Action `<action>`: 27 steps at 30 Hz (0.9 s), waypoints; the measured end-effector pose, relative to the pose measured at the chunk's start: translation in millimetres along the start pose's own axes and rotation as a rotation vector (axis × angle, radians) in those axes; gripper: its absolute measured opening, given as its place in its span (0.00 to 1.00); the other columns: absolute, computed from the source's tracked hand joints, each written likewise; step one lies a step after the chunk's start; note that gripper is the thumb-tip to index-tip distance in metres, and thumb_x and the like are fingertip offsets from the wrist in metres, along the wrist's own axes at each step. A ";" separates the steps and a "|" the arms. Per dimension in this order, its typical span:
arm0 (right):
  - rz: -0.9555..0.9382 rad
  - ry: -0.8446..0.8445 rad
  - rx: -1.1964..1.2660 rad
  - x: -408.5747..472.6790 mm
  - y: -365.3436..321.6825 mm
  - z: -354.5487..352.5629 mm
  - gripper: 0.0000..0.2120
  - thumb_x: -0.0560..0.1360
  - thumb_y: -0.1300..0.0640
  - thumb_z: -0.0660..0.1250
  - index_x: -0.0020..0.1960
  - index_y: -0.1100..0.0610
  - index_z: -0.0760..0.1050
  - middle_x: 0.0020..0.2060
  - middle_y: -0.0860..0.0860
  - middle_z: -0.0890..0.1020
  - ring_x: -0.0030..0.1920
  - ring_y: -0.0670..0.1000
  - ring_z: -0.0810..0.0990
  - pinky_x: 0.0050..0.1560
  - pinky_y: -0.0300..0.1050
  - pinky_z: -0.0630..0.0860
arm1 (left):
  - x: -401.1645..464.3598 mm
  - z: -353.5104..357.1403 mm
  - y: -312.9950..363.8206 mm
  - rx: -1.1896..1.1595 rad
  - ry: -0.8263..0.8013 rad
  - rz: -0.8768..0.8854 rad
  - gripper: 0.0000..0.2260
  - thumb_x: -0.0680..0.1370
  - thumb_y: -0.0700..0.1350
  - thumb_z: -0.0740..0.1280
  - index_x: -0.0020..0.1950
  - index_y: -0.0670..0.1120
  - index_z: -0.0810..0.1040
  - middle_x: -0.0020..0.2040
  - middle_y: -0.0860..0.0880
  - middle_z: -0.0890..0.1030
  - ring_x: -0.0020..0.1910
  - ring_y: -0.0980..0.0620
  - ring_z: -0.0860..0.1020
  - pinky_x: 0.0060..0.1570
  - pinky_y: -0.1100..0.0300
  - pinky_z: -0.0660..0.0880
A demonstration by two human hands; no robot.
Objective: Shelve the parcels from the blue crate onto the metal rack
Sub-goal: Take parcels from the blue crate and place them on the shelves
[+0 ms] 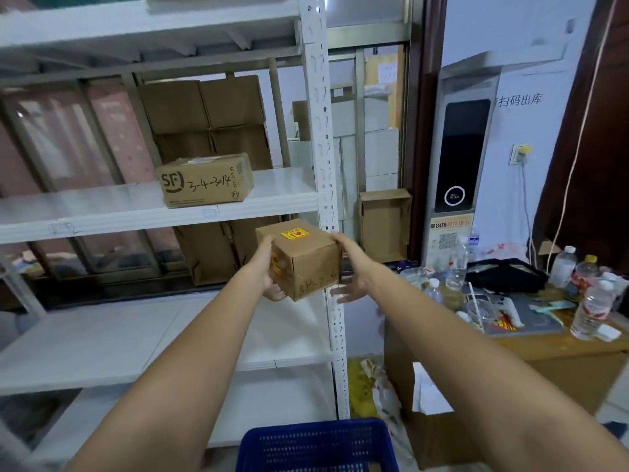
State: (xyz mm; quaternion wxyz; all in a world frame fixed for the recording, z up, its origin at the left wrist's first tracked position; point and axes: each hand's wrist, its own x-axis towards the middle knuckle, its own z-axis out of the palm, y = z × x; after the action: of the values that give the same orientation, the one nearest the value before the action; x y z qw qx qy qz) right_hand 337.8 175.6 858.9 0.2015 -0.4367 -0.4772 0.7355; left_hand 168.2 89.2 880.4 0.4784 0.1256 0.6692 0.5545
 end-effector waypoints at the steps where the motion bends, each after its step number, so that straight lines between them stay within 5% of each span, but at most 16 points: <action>1: -0.008 -0.021 0.010 -3.5 -5.2 -7.4 0.45 0.58 0.27 0.71 0.64 0.56 0.71 0.56 0.59 0.80 0.55 0.61 0.80 0.58 0.62 0.76 | -3.9 -3.6 3.6 0.023 -0.007 -0.018 0.30 0.63 0.69 0.67 0.48 0.43 0.78 0.40 0.42 0.84 0.47 0.43 0.80 0.51 0.48 0.74; 6: -0.026 -0.118 -0.074 -25.3 -23.9 -16.2 0.40 0.61 0.37 0.76 0.67 0.53 0.70 0.54 0.58 0.81 0.51 0.59 0.83 0.45 0.55 0.81 | -23.0 -14.2 16.7 0.076 -0.090 -0.063 0.31 0.63 0.66 0.67 0.51 0.41 0.76 0.51 0.39 0.80 0.51 0.40 0.78 0.50 0.46 0.73; 15: -0.052 -0.143 -0.228 -38.2 -26.1 6.5 0.39 0.55 0.36 0.78 0.60 0.52 0.72 0.57 0.59 0.78 0.53 0.58 0.80 0.47 0.52 0.82 | -34.1 -23.9 5.9 0.061 -0.135 -0.075 0.30 0.67 0.64 0.63 0.59 0.42 0.75 0.57 0.37 0.78 0.56 0.37 0.76 0.48 0.42 0.74; 19: -0.448 0.181 -0.699 -39.6 -24.6 32.6 0.43 0.58 0.35 0.73 0.64 0.57 0.67 0.57 0.55 0.77 0.55 0.56 0.78 0.52 0.54 0.80 | -35.0 -29.4 5.6 0.051 0.033 0.002 0.36 0.66 0.64 0.66 0.66 0.41 0.68 0.60 0.37 0.74 0.57 0.37 0.75 0.51 0.44 0.74; 22: -0.766 0.474 -1.221 -49.5 -18.0 57.6 0.46 0.55 0.32 0.72 0.65 0.55 0.65 0.57 0.57 0.74 0.57 0.58 0.73 0.55 0.52 0.75 | -42.1 -25.9 17.0 -0.055 -0.075 -0.001 0.39 0.64 0.68 0.68 0.63 0.42 0.68 0.56 0.36 0.76 0.52 0.36 0.77 0.48 0.42 0.75; 27: -1.283 0.584 -1.748 -60.4 -7.4 91.5 0.45 0.60 0.39 0.72 0.70 0.58 0.62 0.59 0.59 0.72 0.57 0.59 0.70 0.57 0.52 0.68 | -42.4 -18.0 14.8 -0.166 -0.239 0.035 0.37 0.60 0.68 0.72 0.61 0.48 0.77 0.57 0.44 0.82 0.58 0.43 0.78 0.59 0.44 0.73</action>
State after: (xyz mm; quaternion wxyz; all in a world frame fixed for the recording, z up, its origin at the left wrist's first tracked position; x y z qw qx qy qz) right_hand 293.1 87.9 907.6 0.2717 -0.2572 -0.9003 -0.2225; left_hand 170.5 53.7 913.1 0.5539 0.1624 0.5571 0.5971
